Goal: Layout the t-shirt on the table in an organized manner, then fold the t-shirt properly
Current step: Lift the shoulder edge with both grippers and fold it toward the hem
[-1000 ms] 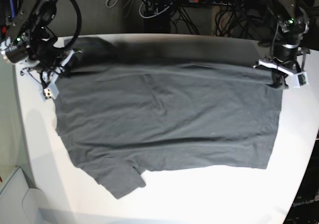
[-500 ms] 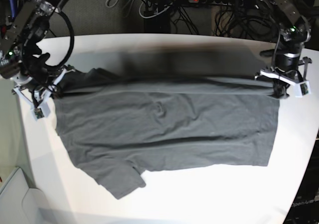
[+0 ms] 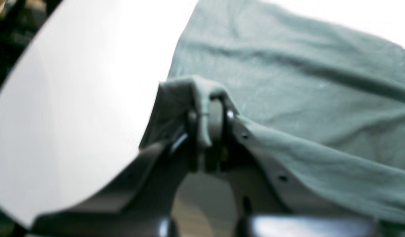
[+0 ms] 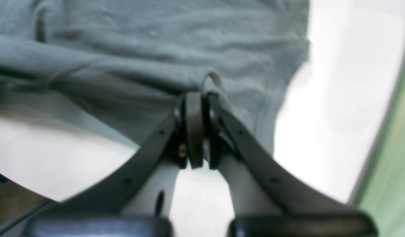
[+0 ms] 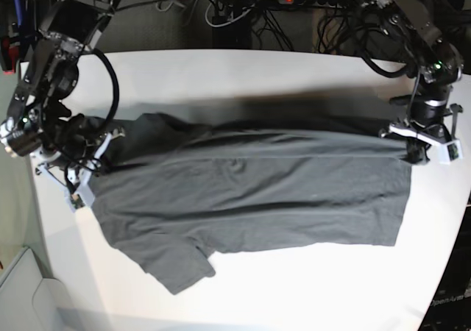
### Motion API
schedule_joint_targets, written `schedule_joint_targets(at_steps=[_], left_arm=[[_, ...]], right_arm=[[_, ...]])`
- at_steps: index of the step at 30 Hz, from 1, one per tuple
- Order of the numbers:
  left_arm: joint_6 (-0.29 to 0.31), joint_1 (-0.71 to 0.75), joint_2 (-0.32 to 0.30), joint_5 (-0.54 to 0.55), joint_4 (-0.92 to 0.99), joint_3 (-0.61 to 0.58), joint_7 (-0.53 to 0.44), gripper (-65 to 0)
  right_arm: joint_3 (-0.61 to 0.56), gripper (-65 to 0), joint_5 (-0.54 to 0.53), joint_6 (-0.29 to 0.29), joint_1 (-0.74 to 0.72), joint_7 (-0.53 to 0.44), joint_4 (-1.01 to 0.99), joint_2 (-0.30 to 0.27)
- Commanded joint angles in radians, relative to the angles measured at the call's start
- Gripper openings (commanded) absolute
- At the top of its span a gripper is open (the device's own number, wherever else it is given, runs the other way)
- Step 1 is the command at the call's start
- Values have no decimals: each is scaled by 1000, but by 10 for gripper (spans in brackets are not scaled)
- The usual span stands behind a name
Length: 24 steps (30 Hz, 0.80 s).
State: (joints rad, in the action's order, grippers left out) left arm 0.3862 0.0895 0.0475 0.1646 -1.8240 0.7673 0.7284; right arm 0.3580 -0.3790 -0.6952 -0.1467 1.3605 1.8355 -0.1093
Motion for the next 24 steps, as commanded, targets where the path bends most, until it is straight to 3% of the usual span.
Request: schedule_joint_targets(at_steps=[1,10,24], left_arm=[[-5,-4,-18,5,-10,2,-20,-647],[-2,-3,-76,5,-9,-1,-19,-647],[3,-27,-73,13,-9,-1,-19,-647]], right_arm=[[0,-650,-5,-3,-23,-16,7,-11],[-3,-650,-7,-3,-18,-16,8,-34],[-3,-650,-13,-3,-1,-14,8,-39]])
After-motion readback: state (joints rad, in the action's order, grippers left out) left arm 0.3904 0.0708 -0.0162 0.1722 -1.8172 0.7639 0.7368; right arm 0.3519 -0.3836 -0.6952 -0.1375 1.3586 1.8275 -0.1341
